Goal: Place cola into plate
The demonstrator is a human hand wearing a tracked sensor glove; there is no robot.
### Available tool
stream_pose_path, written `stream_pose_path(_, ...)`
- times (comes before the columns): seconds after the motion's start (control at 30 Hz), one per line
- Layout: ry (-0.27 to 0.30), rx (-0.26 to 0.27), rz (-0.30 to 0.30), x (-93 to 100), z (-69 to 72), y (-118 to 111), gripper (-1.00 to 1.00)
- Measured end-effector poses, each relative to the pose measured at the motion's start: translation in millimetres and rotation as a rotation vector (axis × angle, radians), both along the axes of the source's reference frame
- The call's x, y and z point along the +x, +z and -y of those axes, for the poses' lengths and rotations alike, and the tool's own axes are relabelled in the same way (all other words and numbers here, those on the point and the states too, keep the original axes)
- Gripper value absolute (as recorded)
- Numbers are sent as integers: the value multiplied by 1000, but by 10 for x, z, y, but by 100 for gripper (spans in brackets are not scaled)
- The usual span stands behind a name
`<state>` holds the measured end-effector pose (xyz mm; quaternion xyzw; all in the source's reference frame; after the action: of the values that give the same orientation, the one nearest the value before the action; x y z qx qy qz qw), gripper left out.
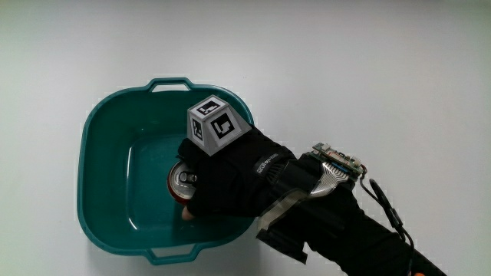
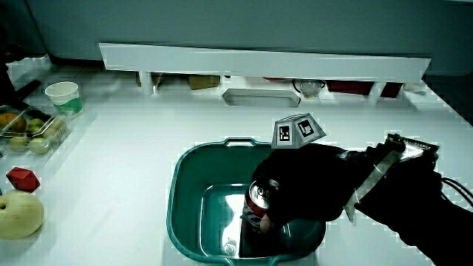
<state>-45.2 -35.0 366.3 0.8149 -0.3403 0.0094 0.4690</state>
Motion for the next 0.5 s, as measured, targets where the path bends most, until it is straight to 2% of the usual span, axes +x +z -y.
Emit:
stream_pose_path(0.07,18,8,29,15,1,-18,0)
stream_pose_path(0.17,16,3,3,4,-7,4,0)
stream_pose_path(0.37,18,-15,1,-13,-14,27,0)
stream_pose_path(0.5,21,-27,1,-4,-17,39,-22)
